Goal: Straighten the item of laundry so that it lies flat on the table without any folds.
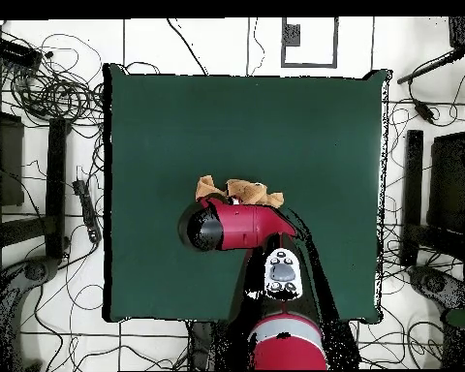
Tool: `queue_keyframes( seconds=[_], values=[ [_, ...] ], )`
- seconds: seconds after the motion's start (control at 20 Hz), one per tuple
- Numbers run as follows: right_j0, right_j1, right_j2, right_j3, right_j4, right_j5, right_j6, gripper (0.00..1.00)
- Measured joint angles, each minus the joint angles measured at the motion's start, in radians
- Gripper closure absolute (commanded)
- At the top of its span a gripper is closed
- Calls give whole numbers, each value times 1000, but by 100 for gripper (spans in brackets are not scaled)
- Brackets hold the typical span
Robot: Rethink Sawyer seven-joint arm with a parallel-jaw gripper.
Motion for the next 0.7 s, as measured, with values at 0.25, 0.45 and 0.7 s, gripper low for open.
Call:
queue_keyframes(
  seconds=[0.25, 0.45, 0.7],
  values=[
    [0, 0, 0, 9, 0, 0, 0, 0],
    [0, 0, 0, 26, 0, 0, 0, 0],
    [-1, -1, 0, 49, 0, 0, 0, 0]
  ],
)
